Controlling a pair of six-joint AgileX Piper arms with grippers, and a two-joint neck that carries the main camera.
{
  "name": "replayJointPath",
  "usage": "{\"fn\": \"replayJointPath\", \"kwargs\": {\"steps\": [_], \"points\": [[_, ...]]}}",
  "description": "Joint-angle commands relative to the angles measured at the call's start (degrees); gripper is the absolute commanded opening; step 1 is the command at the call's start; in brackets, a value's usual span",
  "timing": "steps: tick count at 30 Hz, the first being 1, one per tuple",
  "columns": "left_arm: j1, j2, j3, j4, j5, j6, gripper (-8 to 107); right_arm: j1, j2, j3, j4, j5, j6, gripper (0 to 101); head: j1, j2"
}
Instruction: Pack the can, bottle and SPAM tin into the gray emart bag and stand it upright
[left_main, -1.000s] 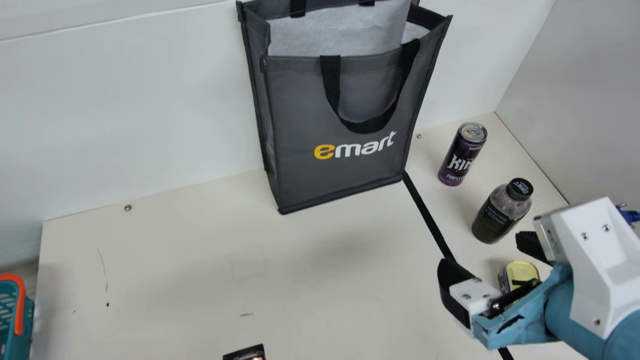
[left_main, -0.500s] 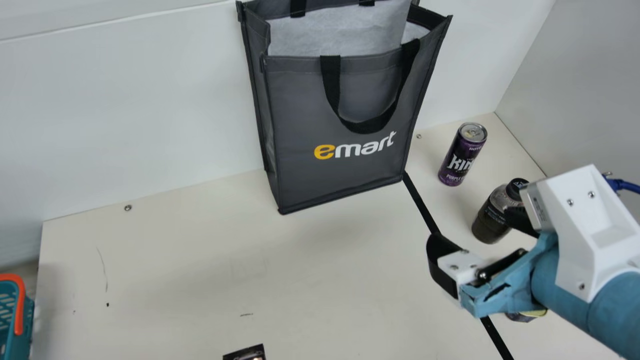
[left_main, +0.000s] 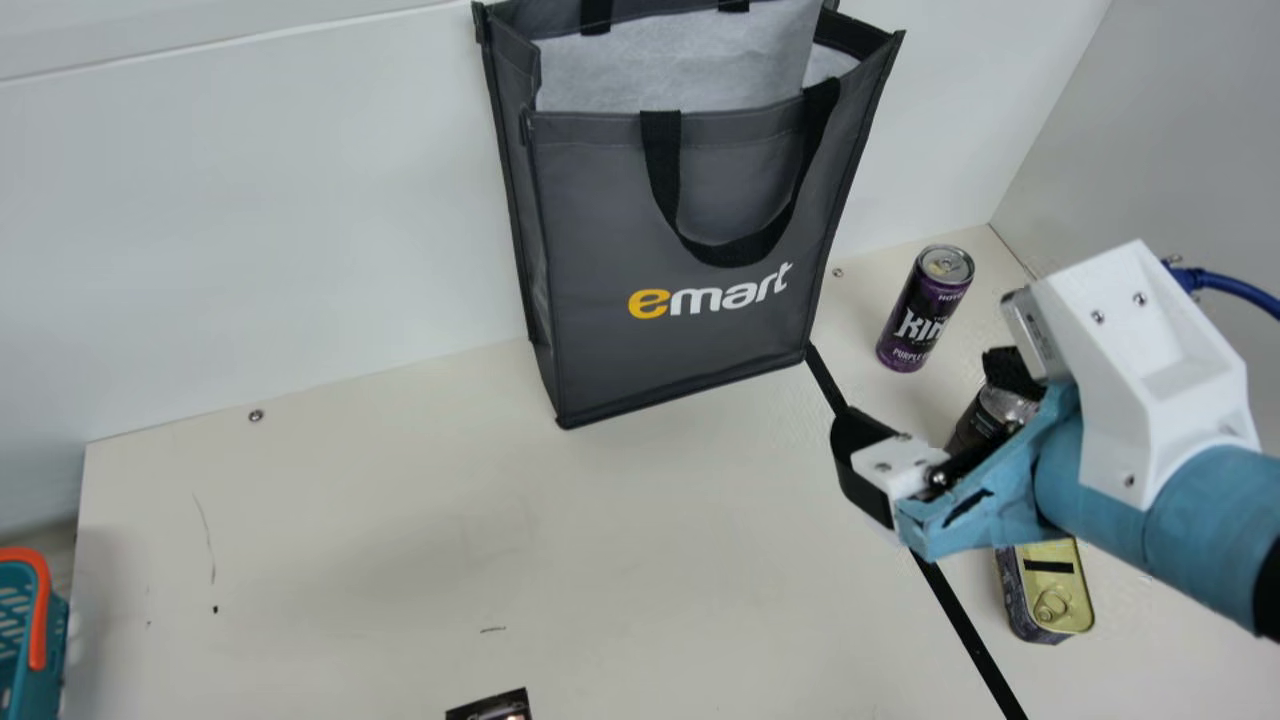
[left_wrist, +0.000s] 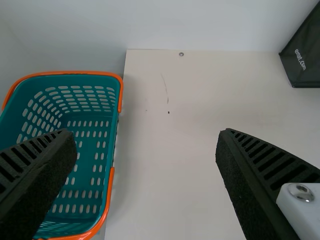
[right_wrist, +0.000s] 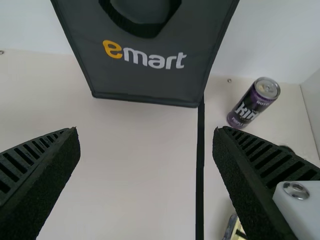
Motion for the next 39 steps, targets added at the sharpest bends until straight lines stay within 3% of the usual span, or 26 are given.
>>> {"fn": "replayJointPath", "kwargs": {"steps": [1,17,32,39], "points": [[0.0,0.0,0.0,0.0,0.0,0.0,90,-0.46,0.94,-1.08,0.6,-0.09,-1.58,95,-1.3,-0.14],[0.0,0.0,0.0,0.0,0.0,0.0,90,-5.92,9.05,-11.19,5.73,0.81,-13.46,95,-1.3,-0.14],[0.0,0.0,0.0,0.0,0.0,0.0,90,-10.62,16.22,-22.96,9.77,4.14,-23.88,95,-1.3,-0.14],[0.0,0.0,0.0,0.0,0.0,0.0,90,-11.02,18.93,-26.26,10.89,4.14,-27.34,95,-1.3,-0.14]]}}
